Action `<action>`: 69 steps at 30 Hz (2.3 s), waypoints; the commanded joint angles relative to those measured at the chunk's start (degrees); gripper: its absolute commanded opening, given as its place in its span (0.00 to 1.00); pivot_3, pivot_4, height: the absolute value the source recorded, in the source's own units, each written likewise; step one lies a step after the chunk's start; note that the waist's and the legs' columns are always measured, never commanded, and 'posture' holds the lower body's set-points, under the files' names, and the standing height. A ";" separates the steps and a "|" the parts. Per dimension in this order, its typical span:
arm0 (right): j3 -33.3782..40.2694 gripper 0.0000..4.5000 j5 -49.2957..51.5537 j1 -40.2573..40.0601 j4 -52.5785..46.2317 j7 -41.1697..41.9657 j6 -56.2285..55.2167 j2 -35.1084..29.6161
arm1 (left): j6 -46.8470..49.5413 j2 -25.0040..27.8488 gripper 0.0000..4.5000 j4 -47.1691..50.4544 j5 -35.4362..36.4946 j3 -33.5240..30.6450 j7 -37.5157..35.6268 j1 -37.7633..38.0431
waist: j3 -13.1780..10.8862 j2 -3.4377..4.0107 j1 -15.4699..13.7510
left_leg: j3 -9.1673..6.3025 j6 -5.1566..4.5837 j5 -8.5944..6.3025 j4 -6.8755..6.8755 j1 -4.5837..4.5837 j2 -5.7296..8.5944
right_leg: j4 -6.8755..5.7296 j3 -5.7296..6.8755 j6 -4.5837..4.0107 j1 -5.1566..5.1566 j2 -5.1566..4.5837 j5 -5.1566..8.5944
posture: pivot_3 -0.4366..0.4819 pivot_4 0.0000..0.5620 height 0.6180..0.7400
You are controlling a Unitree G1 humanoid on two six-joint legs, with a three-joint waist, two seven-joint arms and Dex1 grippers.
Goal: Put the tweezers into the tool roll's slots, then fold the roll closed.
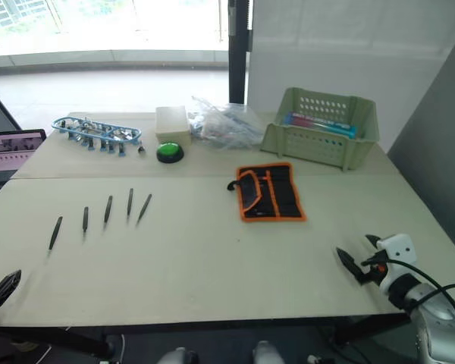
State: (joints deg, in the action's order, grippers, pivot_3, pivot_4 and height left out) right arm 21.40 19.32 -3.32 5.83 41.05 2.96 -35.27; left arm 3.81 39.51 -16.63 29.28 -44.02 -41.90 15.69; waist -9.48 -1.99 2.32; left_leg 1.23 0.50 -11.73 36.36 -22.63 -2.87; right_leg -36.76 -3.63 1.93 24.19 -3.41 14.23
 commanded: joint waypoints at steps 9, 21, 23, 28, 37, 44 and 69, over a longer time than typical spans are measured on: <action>-4.16 1.00 3.05 -1.64 -19.90 -9.56 12.11 6.75 | 1.15 -3.95 1.00 17.44 5.89 1.90 -8.55 7.43 | 0.03 -0.06 0.18 | 0.02 0.01 -0.01 -0.01 0.02 -0.07 | 0.00 -0.04 -0.28 0.02 0.00 0.10 | 0.48 0.27 0.98; -15.18 1.00 1.14 11.98 -22.04 -24.07 25.02 19.21 | 1.01 -3.45 1.00 31.28 4.74 12.08 -14.55 8.48 | 0.02 -0.08 0.15 | 0.14 0.00 0.00 0.02 0.03 -0.04 | -0.01 -0.18 -0.38 0.07 0.03 0.09 | 0.48 0.27 0.98; -15.52 1.00 1.84 15.61 -20.37 -27.60 26.87 23.37 | -1.86 -3.72 1.00 31.37 1.96 13.63 -14.56 7.54 | 0.02 -0.08 0.20 | 0.13 0.00 0.00 0.02 0.01 -0.07 | -0.02 -0.18 -0.38 0.09 0.09 0.08 | 0.48 0.27 0.98; -15.74 1.00 1.55 21.89 -16.68 -34.44 29.66 31.05 | 0.39 -2.43 1.00 33.28 2.71 17.49 -15.94 6.24 | 0.02 -0.08 0.34 | 0.13 -0.01 0.00 0.02 -0.05 -0.06 | 0.00 -0.22 -0.31 0.12 0.11 -0.33 | 0.48 0.27 0.98; -18.65 1.00 -2.65 28.81 -7.08 -37.66 26.90 36.18 | 3.05 -1.24 1.00 34.76 3.35 19.09 -16.29 4.52 | 0.02 -0.08 0.50 | 0.12 -0.01 0.01 0.02 -0.24 -0.05 | 0.01 -0.21 -0.27 0.30 0.11 -0.42 | 0.48 0.27 0.98; -18.61 0.81 -4.73 30.84 -2.51 -38.45 23.08 38.21 | 2.94 -1.42 1.00 35.28 3.08 19.22 -16.07 5.23 | 0.02 -0.07 1.34 | 0.12 -0.02 0.01 0.00 -0.24 -0.07 | 0.00 -0.21 -0.27 0.30 0.14 -0.42 | 0.48 0.27 0.98; -27.79 0.00 -5.47 25.01 -11.93 -21.08 21.93 29.31 | 2.15 -1.21 1.00 33.40 2.71 18.37 -15.90 5.22 | 0.01 -0.06 1.51 | 0.11 -0.02 0.01 -0.01 -0.27 -0.06 | 0.03 -0.21 -0.26 0.31 0.11 -0.41 | 0.48 0.27 0.98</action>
State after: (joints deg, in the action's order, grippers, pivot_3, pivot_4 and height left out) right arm -3.77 14.27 22.56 -1.70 15.22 26.40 -4.44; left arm 6.39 37.84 16.50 31.61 -24.45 -57.74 21.10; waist -9.47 -2.05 3.83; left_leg 1.33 0.48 -11.73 36.35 -22.90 -2.93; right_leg -36.71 -3.84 1.67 24.49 -3.31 13.82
